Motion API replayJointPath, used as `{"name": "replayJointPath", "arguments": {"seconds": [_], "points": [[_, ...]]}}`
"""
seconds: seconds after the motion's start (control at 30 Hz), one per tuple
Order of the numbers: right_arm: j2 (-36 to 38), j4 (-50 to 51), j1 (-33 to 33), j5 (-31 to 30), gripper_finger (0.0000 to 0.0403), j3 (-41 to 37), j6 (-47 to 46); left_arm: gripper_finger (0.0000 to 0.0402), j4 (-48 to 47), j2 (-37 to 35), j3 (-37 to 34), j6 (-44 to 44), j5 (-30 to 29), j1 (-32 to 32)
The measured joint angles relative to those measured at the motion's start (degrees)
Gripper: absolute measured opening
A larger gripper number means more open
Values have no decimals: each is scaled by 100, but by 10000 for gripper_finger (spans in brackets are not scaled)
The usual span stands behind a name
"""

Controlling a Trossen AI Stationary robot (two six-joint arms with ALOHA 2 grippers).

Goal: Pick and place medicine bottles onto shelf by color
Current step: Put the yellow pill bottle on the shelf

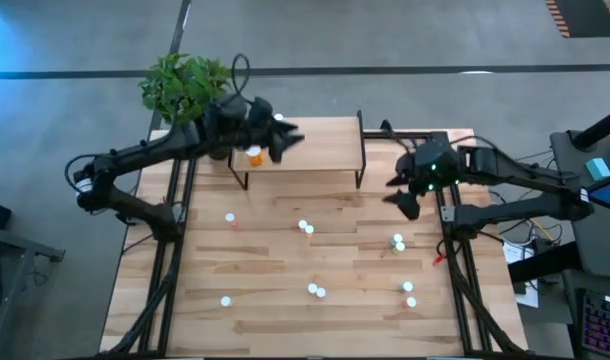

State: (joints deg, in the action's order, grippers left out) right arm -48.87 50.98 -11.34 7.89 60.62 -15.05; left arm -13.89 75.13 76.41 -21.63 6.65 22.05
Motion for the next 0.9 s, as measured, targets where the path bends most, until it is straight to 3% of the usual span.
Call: {"name": "replayJointPath", "arguments": {"seconds": [0.27,0.43,0.63,0.73,0.9], "points": [[-318,-1614,1292,258,225,-912,-1095,212,-471,-398,21,413,-676,-1613],[-1092,-2492,2578,-856,215,-716,-1547,212,-1461,-766,43,299,-1347,-2456],[-2736,-3153,3710,-2541,215,413,-1022,212,-2964,-1131,-20,-726,-1529,-3606],[-3826,-3437,3987,-2817,215,1273,-461,212,-3362,-1171,-139,-1190,-1803,-4433],[-5867,-3541,4027,-3058,215,3133,150,212,-4323,-1010,-200,-2283,-2833,-5611]]}}
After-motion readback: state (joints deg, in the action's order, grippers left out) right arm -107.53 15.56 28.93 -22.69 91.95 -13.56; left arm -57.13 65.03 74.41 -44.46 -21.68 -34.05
